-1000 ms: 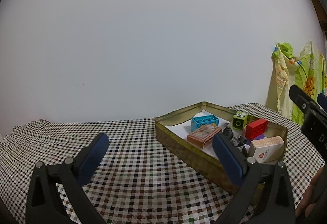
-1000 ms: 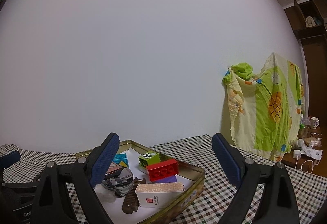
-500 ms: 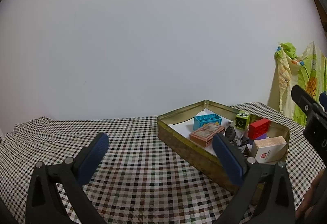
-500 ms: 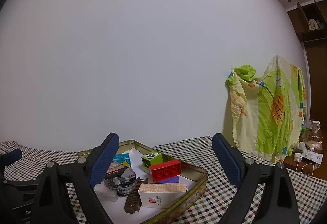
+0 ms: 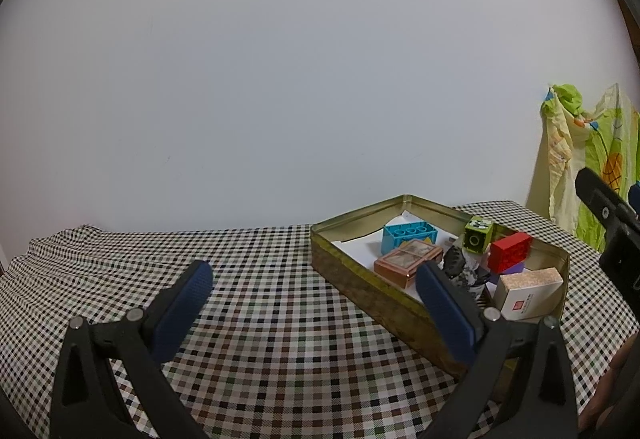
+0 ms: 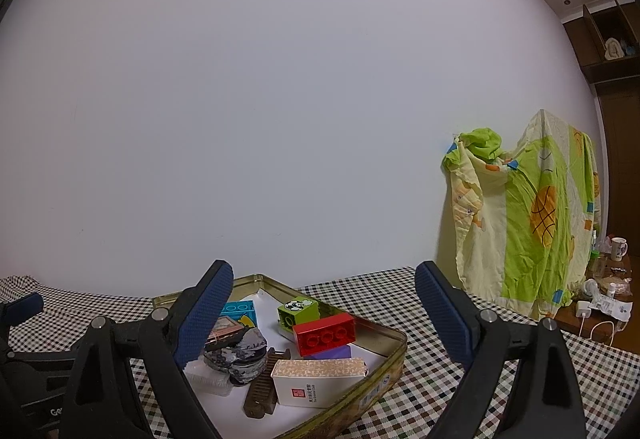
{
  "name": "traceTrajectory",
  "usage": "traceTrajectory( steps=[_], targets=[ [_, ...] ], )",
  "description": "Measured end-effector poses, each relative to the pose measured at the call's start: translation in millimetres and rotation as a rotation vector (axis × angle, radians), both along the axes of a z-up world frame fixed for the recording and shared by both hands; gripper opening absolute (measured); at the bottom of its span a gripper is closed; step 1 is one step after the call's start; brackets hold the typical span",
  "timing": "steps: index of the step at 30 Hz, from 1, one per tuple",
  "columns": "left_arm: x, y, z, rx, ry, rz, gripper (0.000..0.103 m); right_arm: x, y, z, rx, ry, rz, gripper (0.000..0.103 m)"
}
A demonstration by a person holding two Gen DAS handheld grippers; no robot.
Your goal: Organize rigid objects
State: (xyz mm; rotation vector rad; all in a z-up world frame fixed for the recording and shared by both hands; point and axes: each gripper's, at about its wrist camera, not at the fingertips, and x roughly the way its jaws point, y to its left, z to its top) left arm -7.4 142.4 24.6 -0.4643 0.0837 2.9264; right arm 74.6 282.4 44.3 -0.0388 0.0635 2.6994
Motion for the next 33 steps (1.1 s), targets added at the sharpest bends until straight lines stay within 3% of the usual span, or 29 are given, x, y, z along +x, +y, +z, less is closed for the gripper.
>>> traceTrajectory(
  steps=[33],
  targets=[
    [1.7, -2.2, -0.8, -0.001, -0.001, -0.025, 0.103, -1.3, -4.0, 1.1, -0.008, -0.006, -0.007, 0.094]
  ],
)
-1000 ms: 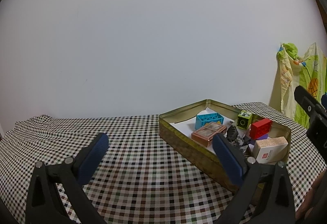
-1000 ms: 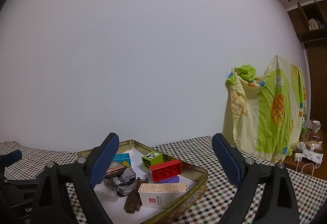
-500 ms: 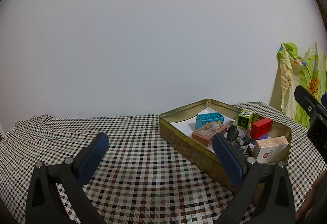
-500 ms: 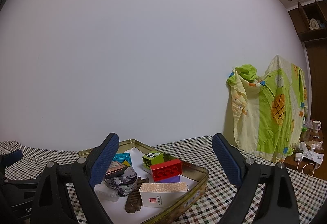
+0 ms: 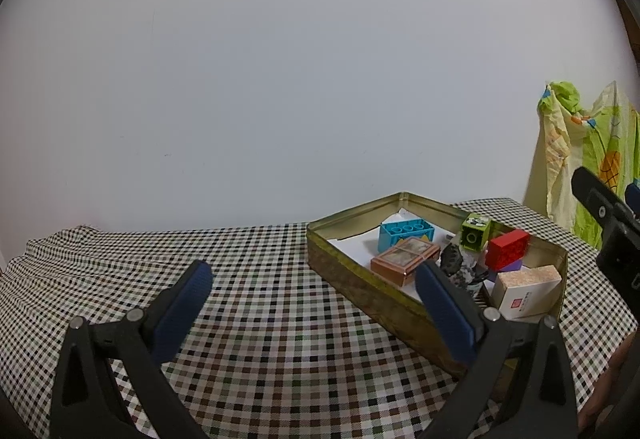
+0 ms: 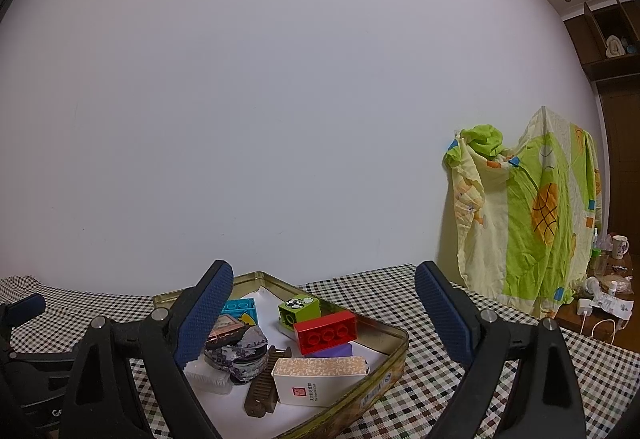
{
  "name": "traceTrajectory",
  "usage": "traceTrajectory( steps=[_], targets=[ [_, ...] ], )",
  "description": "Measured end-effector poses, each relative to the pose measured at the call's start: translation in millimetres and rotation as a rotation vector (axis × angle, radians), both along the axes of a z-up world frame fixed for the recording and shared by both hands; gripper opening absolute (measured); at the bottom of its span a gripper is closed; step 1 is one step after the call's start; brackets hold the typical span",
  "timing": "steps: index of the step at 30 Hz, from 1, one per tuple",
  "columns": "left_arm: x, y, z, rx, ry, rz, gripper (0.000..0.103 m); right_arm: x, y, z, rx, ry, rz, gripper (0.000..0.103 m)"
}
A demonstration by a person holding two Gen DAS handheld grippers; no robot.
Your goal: Organize rigid objects
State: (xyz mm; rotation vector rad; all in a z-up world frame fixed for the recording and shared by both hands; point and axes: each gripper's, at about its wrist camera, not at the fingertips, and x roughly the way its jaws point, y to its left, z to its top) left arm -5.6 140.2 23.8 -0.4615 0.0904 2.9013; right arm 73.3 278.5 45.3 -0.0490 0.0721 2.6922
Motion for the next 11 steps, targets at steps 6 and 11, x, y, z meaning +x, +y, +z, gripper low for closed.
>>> traceTrajectory(
  steps=[6, 11],
  targets=[
    [-2.6, 0.4, 0.2, -0.002, -0.009, 0.014, 0.103, 0.2, 1.2, -0.2, 0.0, 0.0, 0.002, 0.094],
    [-5.4, -0.9, -0.7, 0.001, -0.029, 0.023, 0.103, 0.2, 1.9, -0.5, -0.006, -0.002, -0.01, 0.094]
  ],
)
